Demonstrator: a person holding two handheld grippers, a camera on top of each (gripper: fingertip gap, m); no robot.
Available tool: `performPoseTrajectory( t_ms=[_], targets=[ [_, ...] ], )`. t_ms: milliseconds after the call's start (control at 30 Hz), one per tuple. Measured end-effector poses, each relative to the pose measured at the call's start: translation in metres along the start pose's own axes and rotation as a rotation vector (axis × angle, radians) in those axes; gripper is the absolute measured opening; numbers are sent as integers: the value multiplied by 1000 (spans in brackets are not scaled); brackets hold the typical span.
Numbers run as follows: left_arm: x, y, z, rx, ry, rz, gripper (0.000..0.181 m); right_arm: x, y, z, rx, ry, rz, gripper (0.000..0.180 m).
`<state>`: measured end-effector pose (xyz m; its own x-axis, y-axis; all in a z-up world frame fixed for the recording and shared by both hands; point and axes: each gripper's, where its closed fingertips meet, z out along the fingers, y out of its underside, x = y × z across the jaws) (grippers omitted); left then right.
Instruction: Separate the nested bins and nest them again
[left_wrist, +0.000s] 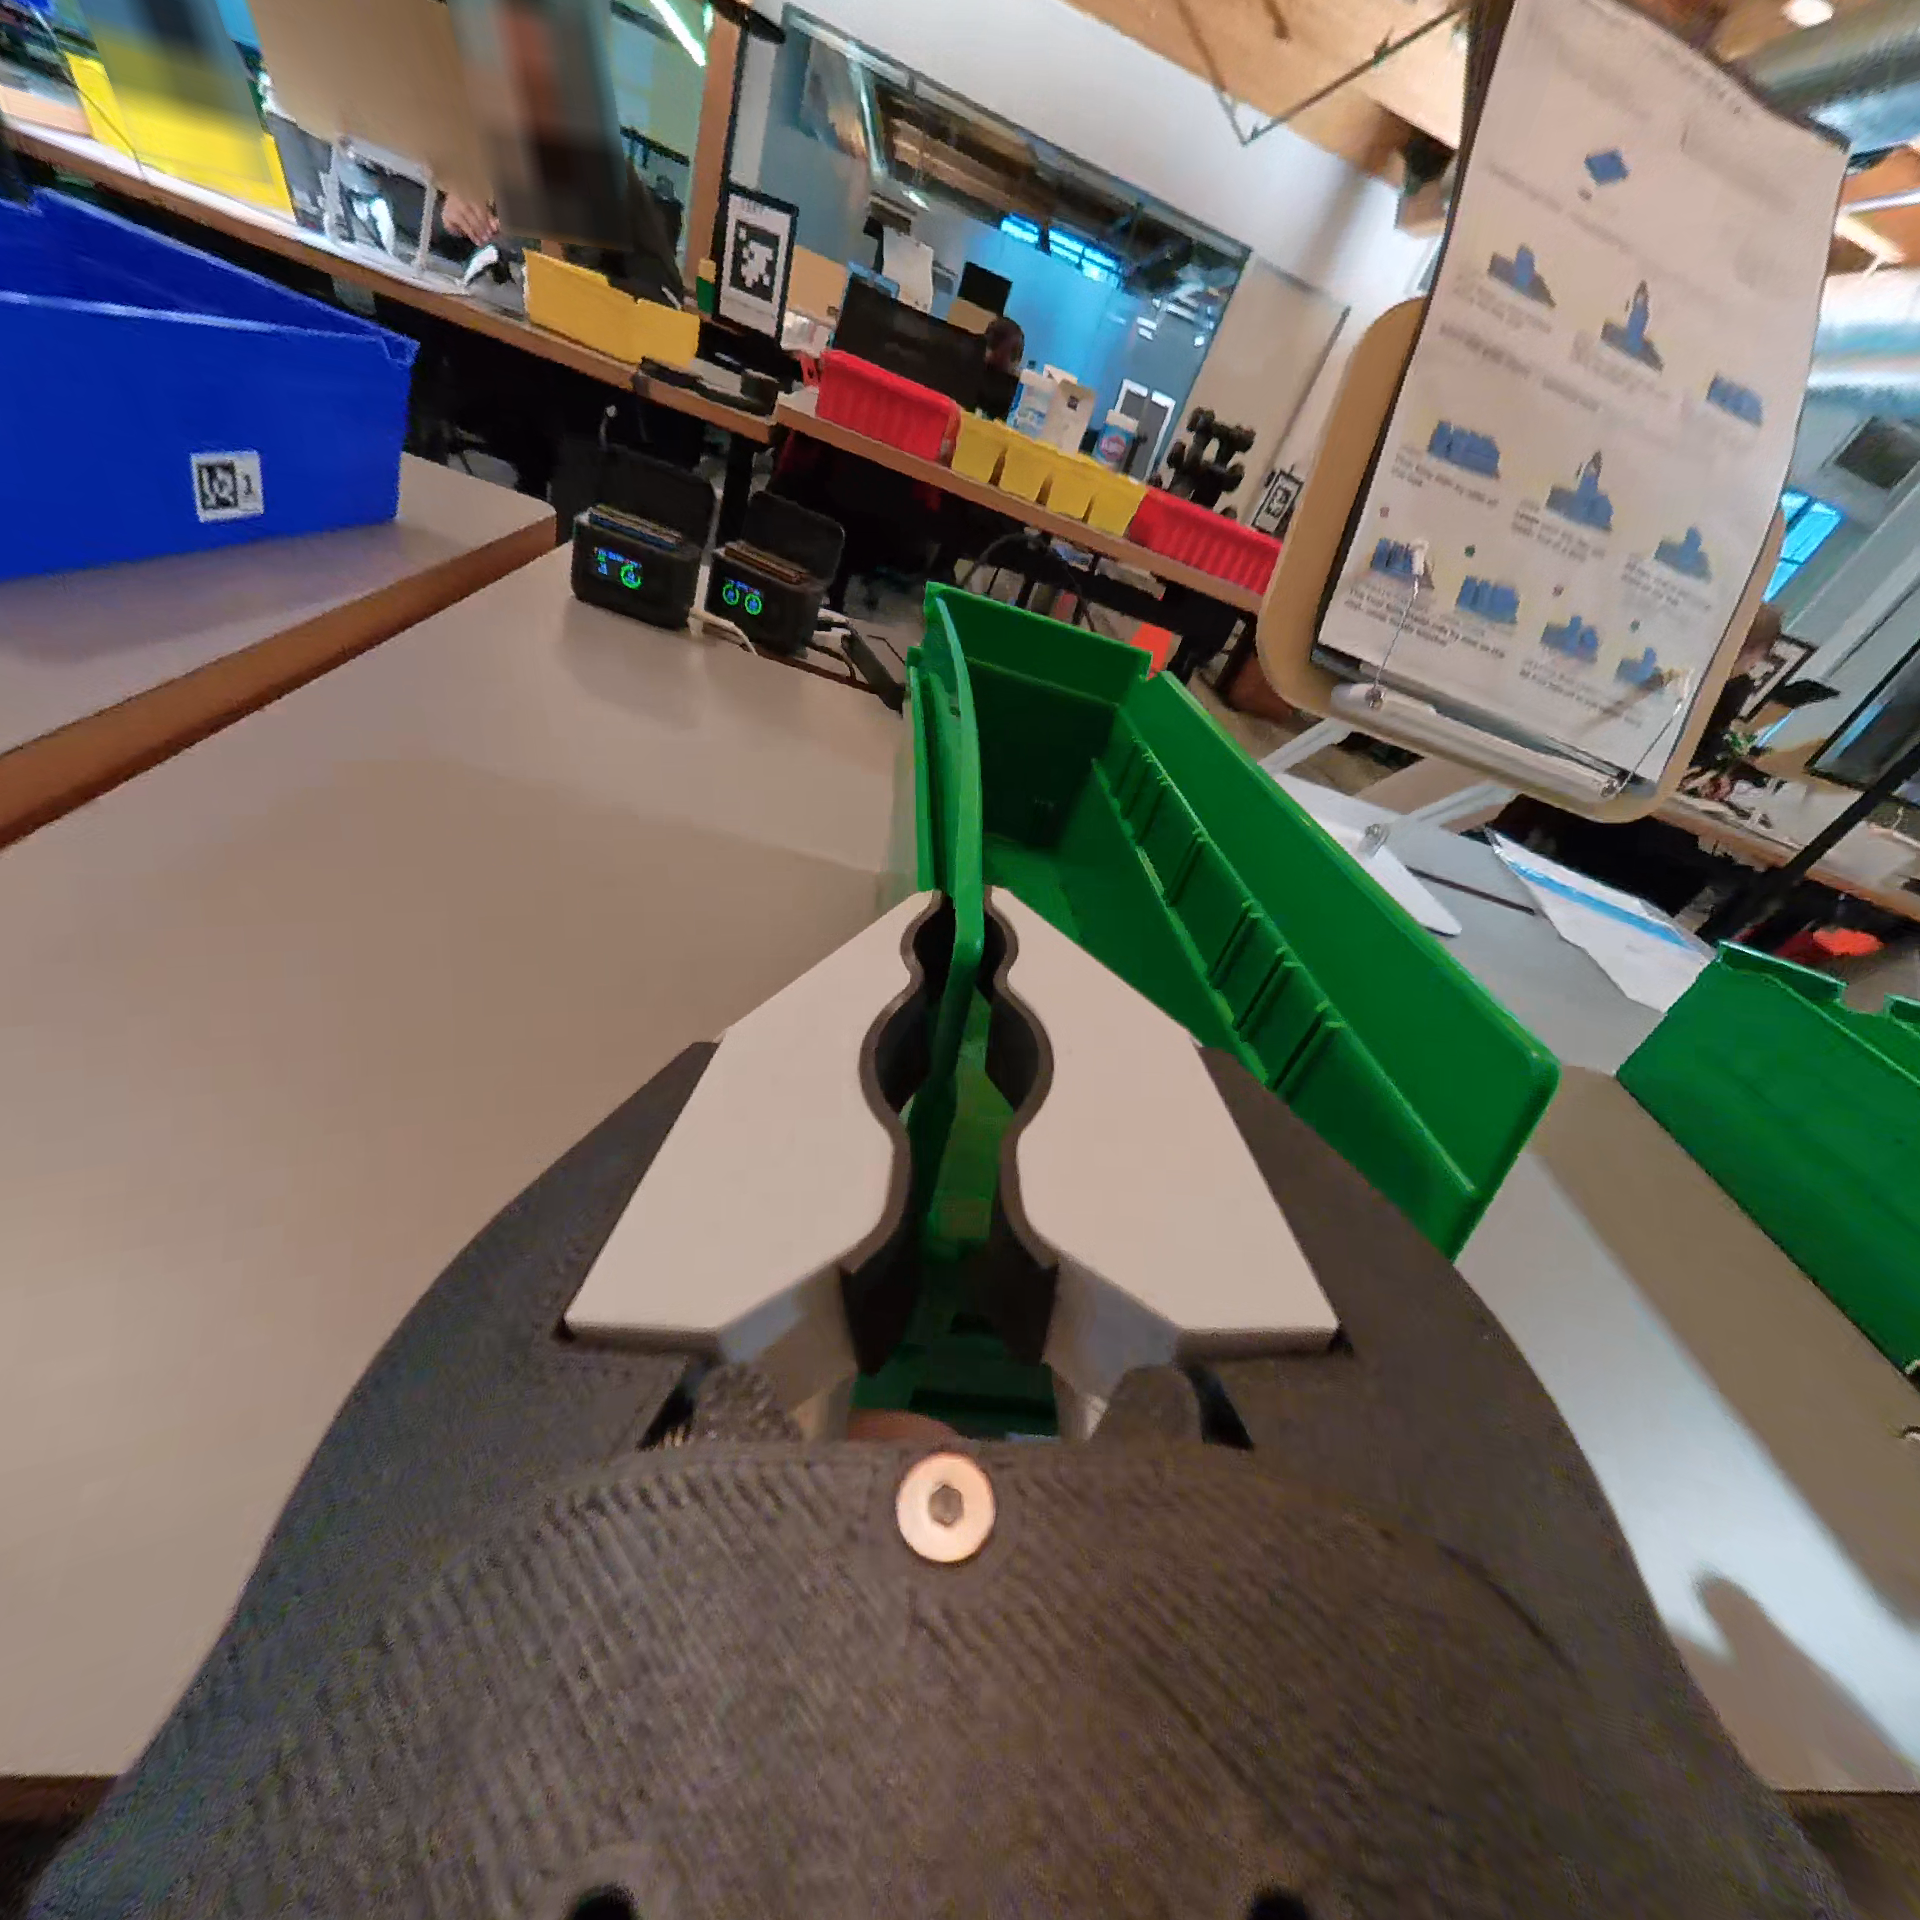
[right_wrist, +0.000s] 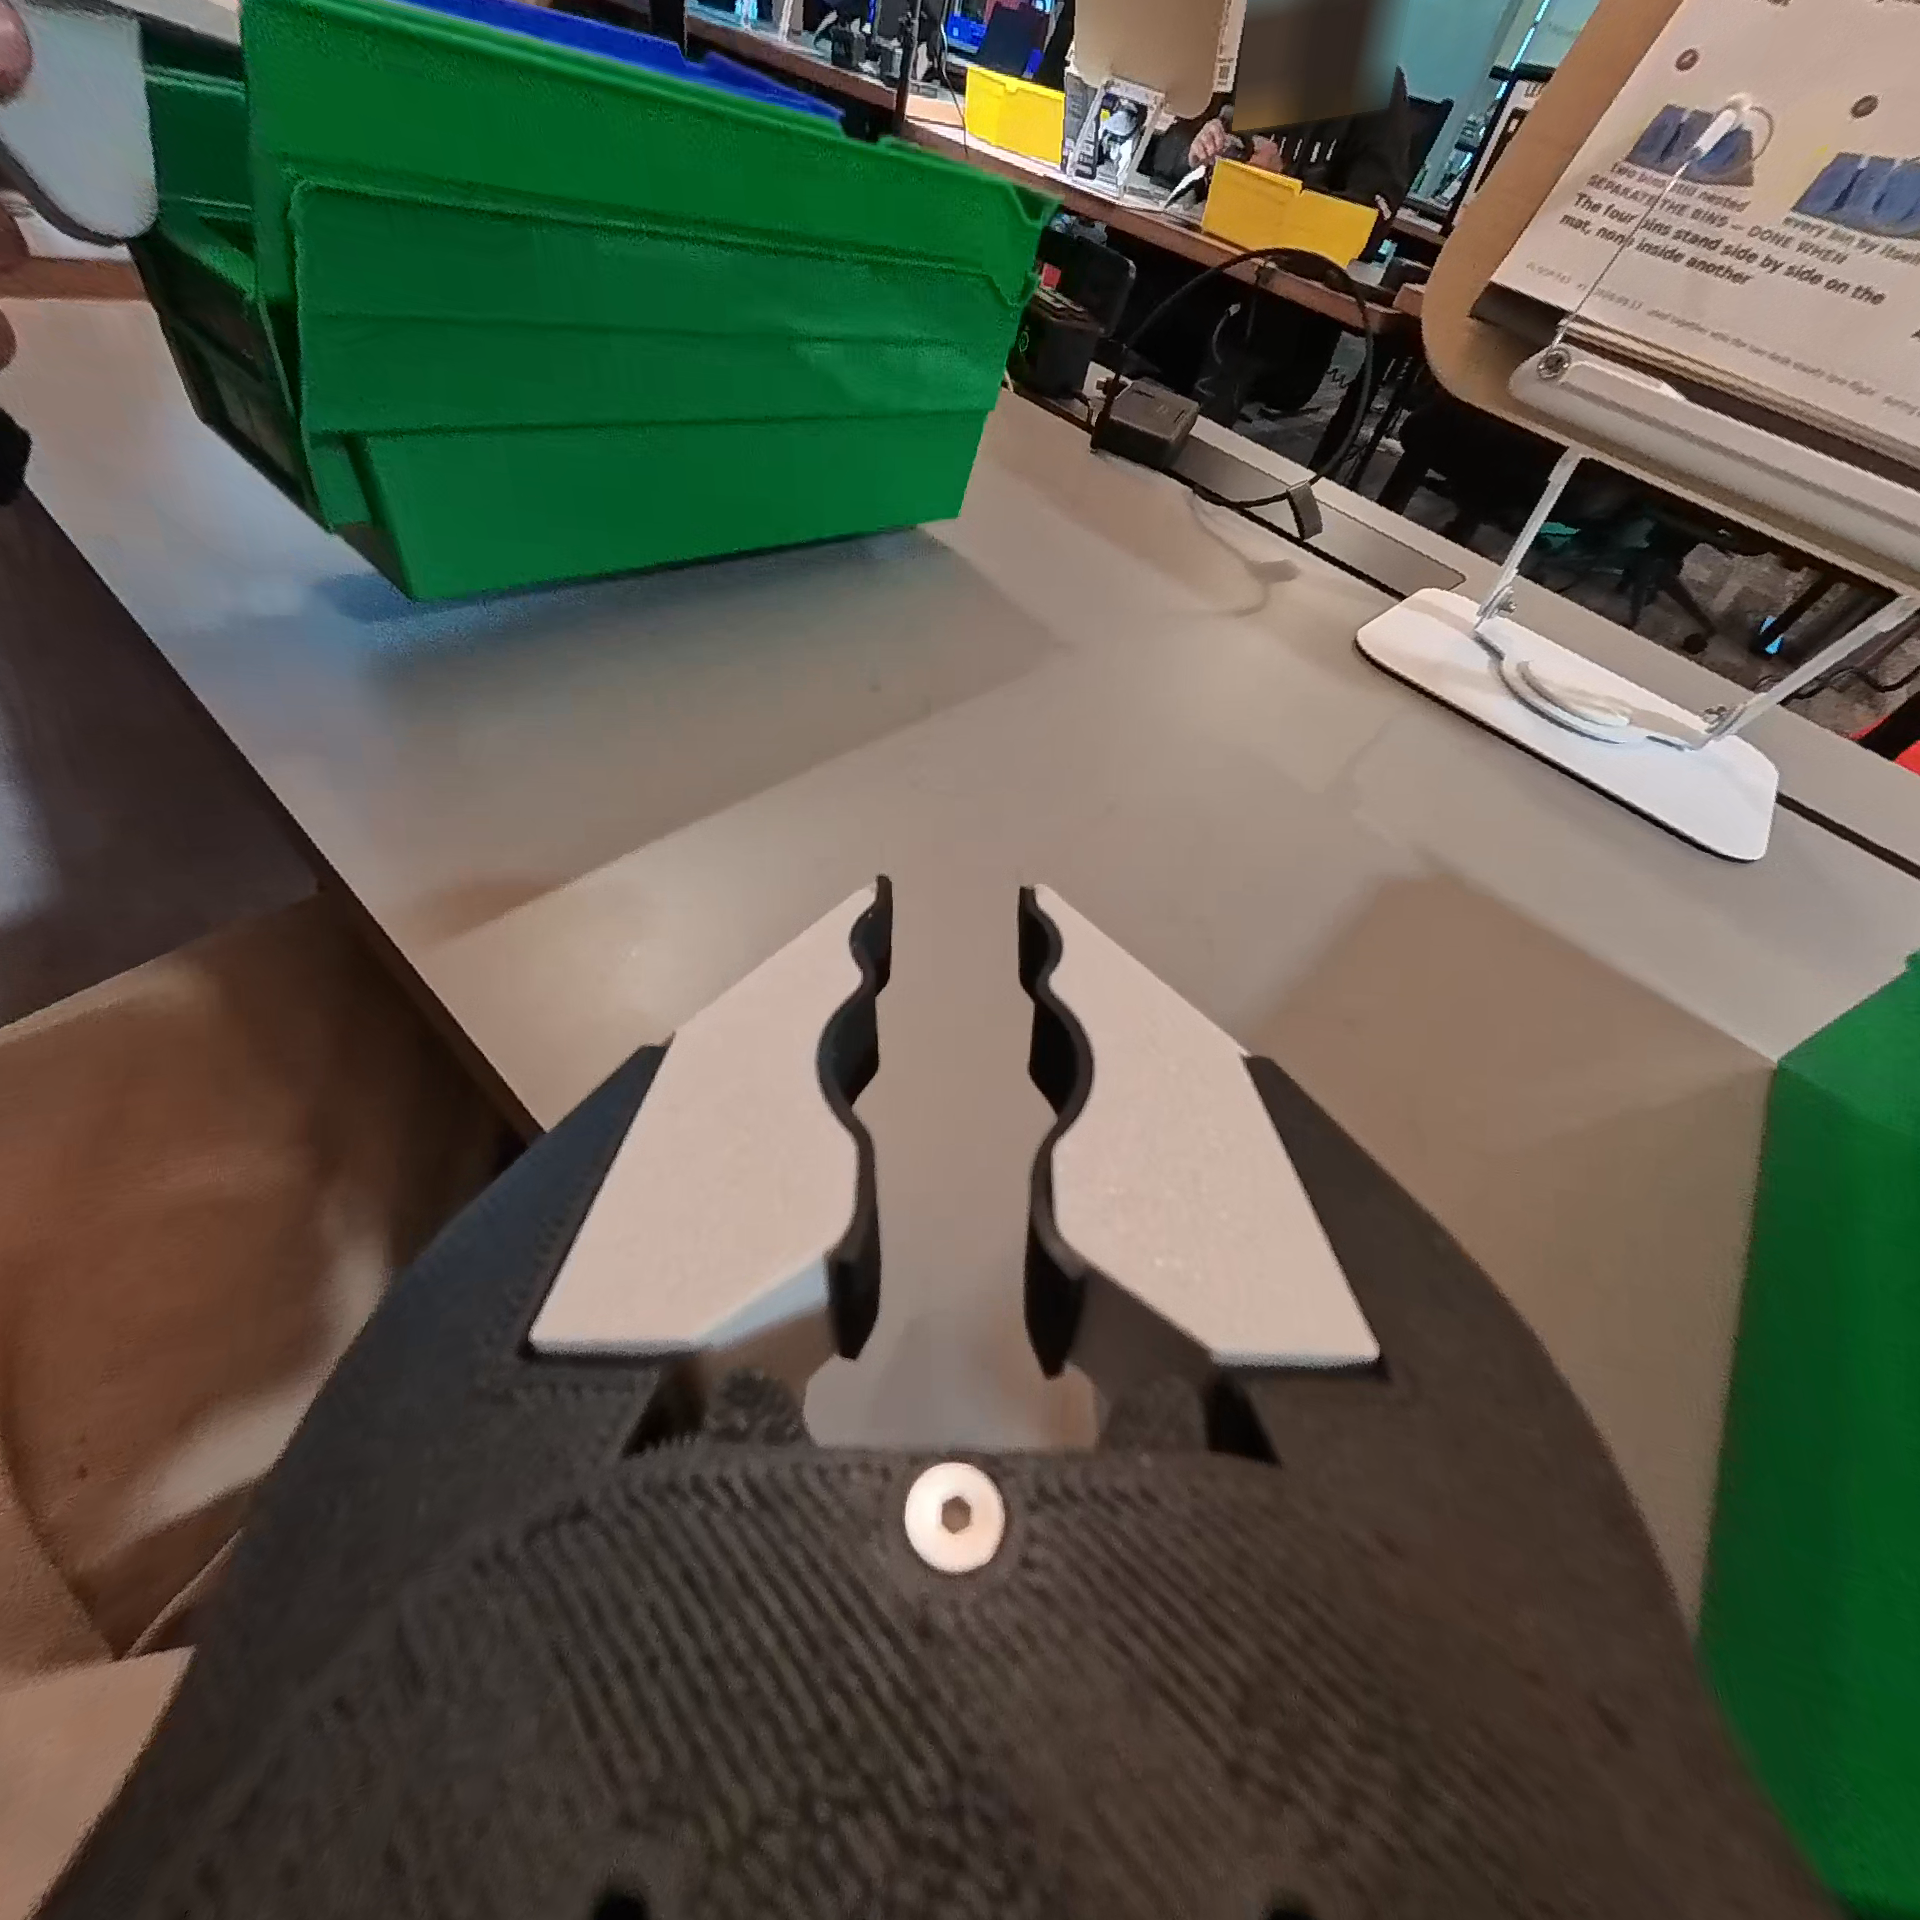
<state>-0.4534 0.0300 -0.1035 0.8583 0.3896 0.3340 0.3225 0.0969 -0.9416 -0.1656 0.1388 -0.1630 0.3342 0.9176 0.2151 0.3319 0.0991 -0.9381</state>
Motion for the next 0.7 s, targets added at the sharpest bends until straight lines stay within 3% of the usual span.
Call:
performPoseTrajectory(
  t_ms=[33,267,500,700],
  targets=[
    [2,-3,-1,14,3,13,0,0,0,0,0,0,-2,23],
    [12,-8,-4,49,52,-19,0,-5,-4,3,15,-14,13,23],
    [19,3,-1,20,25,11,0,-80,-74,50,162,-299,252,34],
    [14,-6,-5,56,30,-16,0,-114,-115,99,215,-403,373,38]
  ],
)
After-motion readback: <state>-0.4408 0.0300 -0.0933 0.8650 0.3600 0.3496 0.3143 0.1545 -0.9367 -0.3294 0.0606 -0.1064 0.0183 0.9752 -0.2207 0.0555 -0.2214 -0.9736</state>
